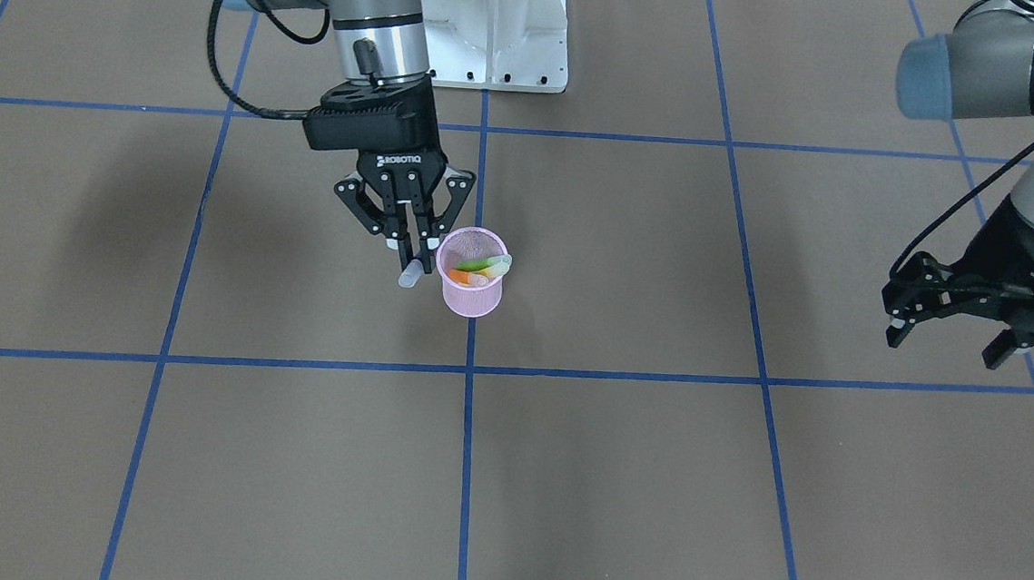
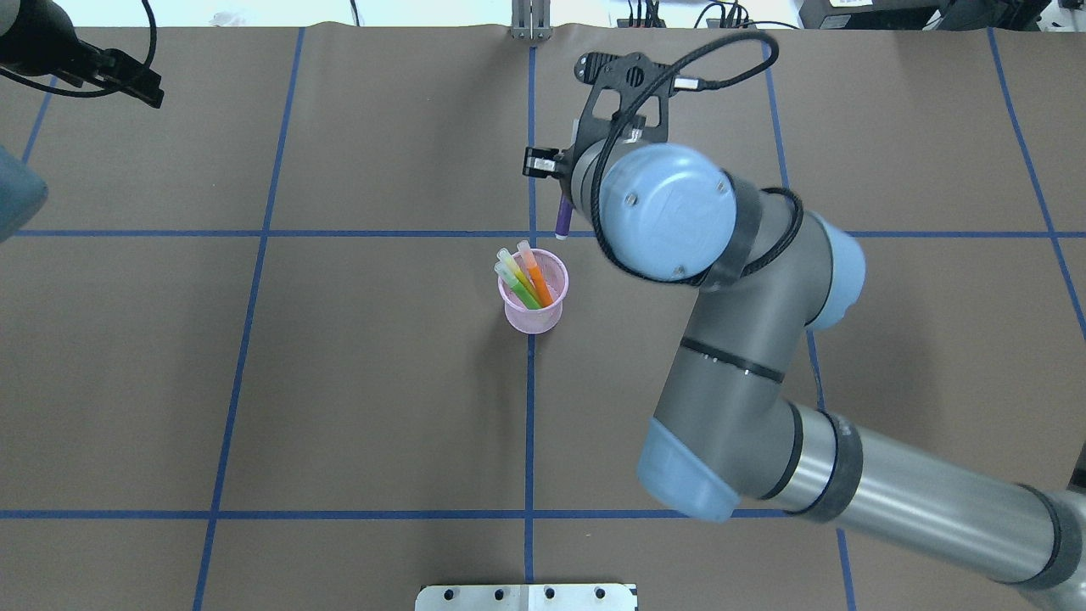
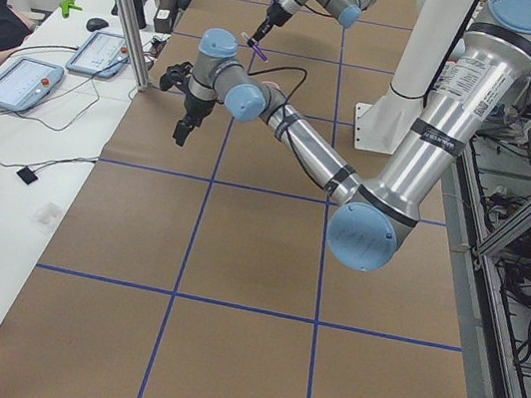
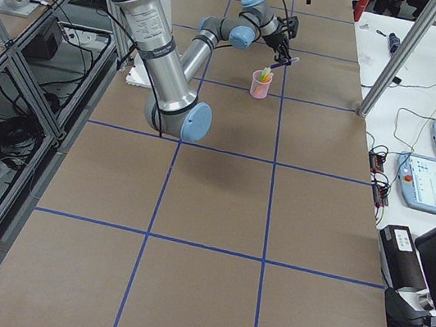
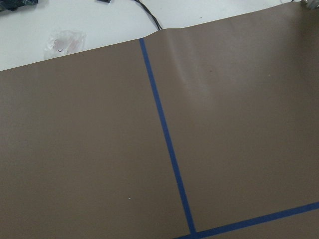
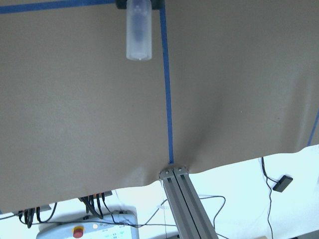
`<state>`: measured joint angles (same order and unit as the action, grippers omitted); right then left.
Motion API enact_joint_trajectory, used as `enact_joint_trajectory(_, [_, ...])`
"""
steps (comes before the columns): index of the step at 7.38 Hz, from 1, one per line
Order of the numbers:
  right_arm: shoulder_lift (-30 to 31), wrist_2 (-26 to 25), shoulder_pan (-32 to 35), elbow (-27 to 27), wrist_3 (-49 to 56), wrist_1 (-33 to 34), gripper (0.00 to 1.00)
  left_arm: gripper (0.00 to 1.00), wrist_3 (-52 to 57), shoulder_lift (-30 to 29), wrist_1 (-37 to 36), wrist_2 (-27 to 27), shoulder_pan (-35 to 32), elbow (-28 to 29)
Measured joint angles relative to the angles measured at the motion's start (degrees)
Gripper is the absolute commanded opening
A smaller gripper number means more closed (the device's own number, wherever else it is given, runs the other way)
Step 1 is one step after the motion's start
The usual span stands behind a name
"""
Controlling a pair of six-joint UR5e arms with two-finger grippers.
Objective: Collect pens into pen holder
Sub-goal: 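Carry the purple marker over the lavender cup with the right gripper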
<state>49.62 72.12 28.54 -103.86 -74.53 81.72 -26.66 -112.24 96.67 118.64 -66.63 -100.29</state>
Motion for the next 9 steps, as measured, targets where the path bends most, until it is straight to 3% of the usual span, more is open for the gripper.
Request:
enact_joint_trajectory(2, [-0.2,-12.1,-6.3,2.1,0.4,-0.8,0.0,0.99,1.5,0.1,0.3,0.1,-0.8,1.9])
enact_joint_trajectory(3, [-0.3,-15.5,-7.6,3.7,0.9,-0.9,0.0,0.99,1.7,0.2,0.5,0.1,-0.8,2.4])
enact_joint_trajectory(5, [-0.4,-19.6,-8.4,7.0,2.3,-1.0,0.0,0.99,1.7,0.2,0.6,0.1,-0.9,3.1])
enact_joint_trajectory(9, [0.1,-22.5,-11.4,8.2,2.7,-1.0,0.0,0.99,2.0,0.2,1.9,0.1,-1.4,5.4])
